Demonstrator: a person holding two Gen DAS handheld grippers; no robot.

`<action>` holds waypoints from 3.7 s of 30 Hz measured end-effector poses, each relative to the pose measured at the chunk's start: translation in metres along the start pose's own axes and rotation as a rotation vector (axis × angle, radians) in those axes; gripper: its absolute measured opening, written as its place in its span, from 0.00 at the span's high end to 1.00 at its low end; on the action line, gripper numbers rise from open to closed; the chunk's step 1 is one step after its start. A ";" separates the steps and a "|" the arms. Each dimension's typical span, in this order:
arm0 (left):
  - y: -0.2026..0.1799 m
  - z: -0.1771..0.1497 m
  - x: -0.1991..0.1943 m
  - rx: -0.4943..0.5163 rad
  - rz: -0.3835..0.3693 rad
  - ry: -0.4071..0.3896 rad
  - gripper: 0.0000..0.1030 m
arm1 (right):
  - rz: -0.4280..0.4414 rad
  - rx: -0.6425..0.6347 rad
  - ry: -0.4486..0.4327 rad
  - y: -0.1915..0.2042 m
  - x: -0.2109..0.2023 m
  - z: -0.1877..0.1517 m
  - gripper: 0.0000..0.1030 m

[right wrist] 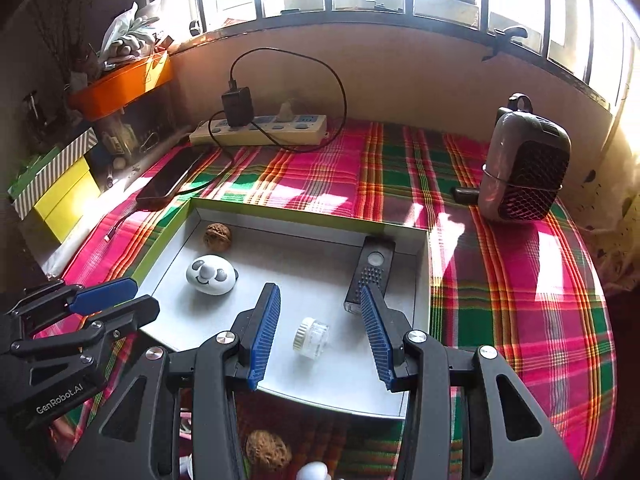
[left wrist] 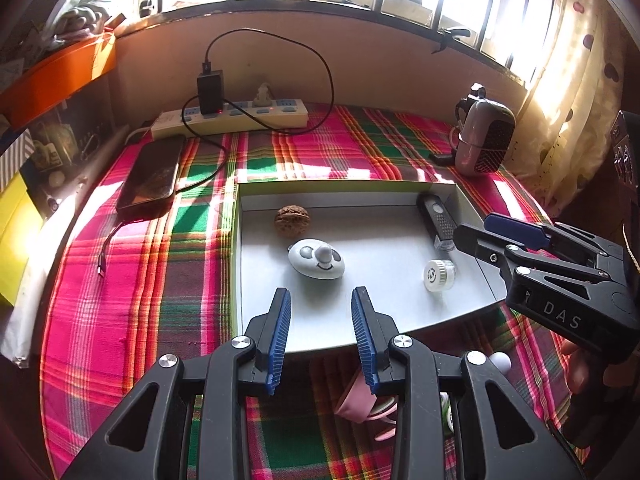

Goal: Organize objects
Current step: 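Move both grippers back from the tray toward the objects on the cloth, then grasp the white mushroom-shaped toy with the right gripper while the left grasps the pink bar, then lift the mushroom toy and pink bar off the cloth with both grippers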

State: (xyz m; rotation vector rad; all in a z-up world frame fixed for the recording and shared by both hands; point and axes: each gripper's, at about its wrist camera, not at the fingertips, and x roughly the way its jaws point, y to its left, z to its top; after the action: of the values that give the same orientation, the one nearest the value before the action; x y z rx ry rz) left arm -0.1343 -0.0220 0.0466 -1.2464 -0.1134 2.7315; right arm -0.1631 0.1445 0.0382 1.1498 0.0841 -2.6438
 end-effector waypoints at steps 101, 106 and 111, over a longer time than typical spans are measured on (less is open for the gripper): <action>-0.003 -0.052 0.015 0.078 -0.026 0.091 0.85 | -0.052 -0.036 0.079 -0.005 -0.020 -0.106 0.68; 0.001 -0.057 0.009 0.068 -0.028 0.093 0.85 | -0.053 -0.037 0.079 -0.005 -0.020 -0.106 0.68; 0.001 -0.058 0.008 0.066 -0.022 0.087 0.85 | -0.053 -0.037 0.079 -0.005 -0.020 -0.106 0.68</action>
State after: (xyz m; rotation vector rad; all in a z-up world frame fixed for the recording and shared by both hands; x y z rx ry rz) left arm -0.0957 -0.0212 0.0021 -1.3351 -0.0274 2.6353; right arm -0.0762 0.1700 -0.0204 1.2564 0.1803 -2.6304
